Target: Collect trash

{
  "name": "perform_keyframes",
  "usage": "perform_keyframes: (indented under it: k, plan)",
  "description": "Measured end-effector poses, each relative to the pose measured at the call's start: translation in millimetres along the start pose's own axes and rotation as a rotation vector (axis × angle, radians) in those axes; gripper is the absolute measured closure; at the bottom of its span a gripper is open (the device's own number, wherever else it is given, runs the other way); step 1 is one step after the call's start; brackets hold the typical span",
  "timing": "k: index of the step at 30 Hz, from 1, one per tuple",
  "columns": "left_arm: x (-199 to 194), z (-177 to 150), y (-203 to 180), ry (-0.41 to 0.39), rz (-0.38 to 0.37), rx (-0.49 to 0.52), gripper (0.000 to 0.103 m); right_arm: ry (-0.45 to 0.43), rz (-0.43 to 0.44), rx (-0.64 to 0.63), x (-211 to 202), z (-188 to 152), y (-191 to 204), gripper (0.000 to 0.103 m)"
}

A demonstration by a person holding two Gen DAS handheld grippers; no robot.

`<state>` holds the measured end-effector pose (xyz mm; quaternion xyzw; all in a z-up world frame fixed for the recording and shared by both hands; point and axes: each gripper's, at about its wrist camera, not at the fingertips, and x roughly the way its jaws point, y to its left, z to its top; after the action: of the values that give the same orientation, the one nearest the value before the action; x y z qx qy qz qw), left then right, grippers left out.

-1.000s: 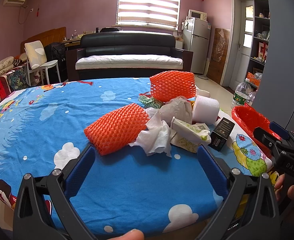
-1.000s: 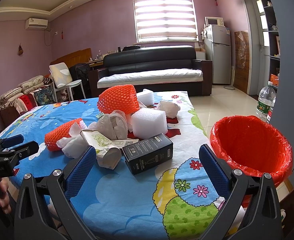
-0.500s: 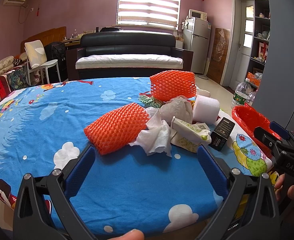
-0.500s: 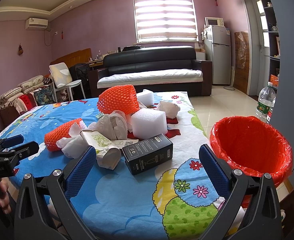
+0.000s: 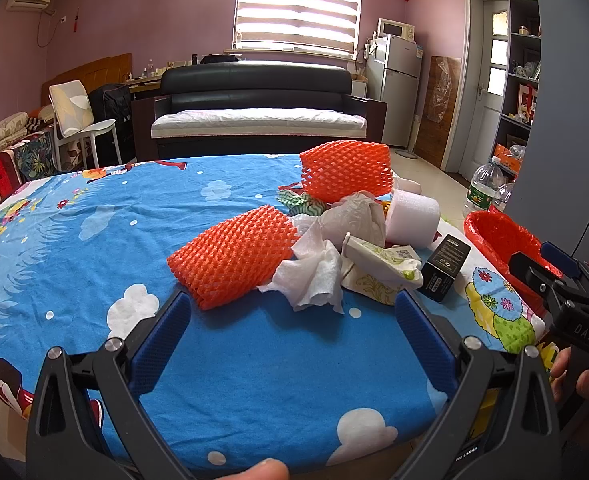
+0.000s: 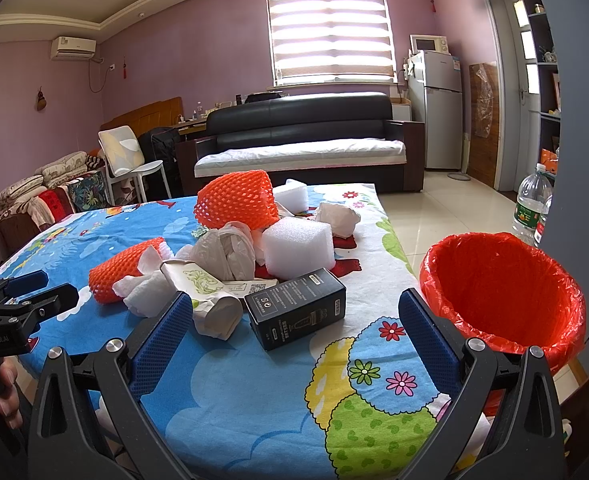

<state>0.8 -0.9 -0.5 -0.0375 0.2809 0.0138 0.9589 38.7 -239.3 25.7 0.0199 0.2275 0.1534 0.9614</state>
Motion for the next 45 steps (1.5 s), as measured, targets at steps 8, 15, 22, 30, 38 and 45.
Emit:
perform_keyframes:
  k: [8,15,22,30,38,45]
  plan:
    - [0.0,0.1,0.0,0.000,0.000,-0.001,0.004,0.000,-0.001,0.000,0.1,-0.2,-0.6,0.006]
    - [0.1,0.1,-0.1,0.000,-0.001,-0.001,0.004,0.001,-0.002,0.002,-0.3,0.2,-0.8,0.006]
    - [0.1,0.1,0.1,0.001,-0.001,-0.001,0.004,0.001,-0.002,0.001,0.3,0.5,-1.8,0.006]
    - [0.1,0.1,0.0,0.001,-0.001,0.000,0.004,0.001,-0.002,0.001,0.8,0.4,-1.1,0.006]
    - [1.0,-1.2,0.4,0.003,0.001,-0.003,0.004,0.011,-0.008,0.006,-0.2,-1.2,-9.3,0.006]
    - [14.3,-1.9,5.6,0.018,0.015,-0.010,0.004,0.046,-0.004,0.018,15.4,2.1,-10.0,0.006]
